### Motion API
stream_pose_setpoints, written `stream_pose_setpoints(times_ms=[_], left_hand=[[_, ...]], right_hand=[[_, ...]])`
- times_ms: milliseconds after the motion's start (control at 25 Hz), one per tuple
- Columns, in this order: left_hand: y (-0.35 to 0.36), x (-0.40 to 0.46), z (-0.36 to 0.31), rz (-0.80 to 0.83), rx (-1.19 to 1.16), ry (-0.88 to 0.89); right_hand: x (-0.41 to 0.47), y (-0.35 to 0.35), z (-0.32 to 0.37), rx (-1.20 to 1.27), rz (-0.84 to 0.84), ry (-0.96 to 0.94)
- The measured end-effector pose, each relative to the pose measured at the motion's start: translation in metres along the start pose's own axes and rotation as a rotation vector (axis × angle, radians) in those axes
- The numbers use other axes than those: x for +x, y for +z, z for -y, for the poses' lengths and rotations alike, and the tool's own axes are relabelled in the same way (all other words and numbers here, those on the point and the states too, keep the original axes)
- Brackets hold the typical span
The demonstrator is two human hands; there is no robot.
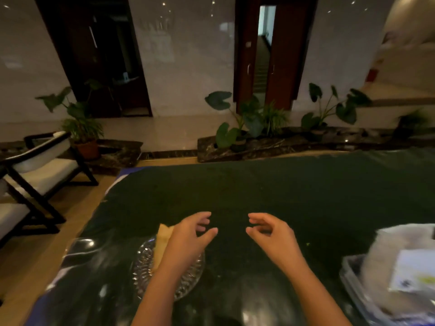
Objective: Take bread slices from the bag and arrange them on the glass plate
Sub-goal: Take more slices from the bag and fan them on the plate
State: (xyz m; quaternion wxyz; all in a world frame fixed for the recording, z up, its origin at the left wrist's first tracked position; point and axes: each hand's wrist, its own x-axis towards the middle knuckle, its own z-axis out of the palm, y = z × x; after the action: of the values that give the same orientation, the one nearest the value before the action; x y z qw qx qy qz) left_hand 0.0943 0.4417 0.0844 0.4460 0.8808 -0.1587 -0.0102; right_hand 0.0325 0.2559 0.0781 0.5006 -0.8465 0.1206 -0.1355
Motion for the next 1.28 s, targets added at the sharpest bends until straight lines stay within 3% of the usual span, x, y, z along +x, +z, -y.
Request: stream_pose_setpoints(times_ms=[320,520,840,1120,1280], left_hand=[[0.127,-0.088,-0.147,0.019,-0.019,0.207],[0.175,-0.092,-0.191,0.085,0.097,0.305],[0.253,-0.027,-0.195,0.191,0.102,0.223],[0.322,0.012,-0.208,0.254,0.087,0.047],[0.348,0.019,-0.21,0.24,0.155,-0.071]], right_hand=[[-0.094,-0.199,-0.037,-0.086,-0.123,-0.114],[-0.098,-0.264,-0.066,-0.214,-0.093,-0.156],[-0.037,-0.319,-0.133,-0.217,-0.044,-0.038],[0.002,-0.361,-0.192,-0.108,0.023,0.072],[0.024,-0.37,-0.214,-0.187,0.13,-0.004]])
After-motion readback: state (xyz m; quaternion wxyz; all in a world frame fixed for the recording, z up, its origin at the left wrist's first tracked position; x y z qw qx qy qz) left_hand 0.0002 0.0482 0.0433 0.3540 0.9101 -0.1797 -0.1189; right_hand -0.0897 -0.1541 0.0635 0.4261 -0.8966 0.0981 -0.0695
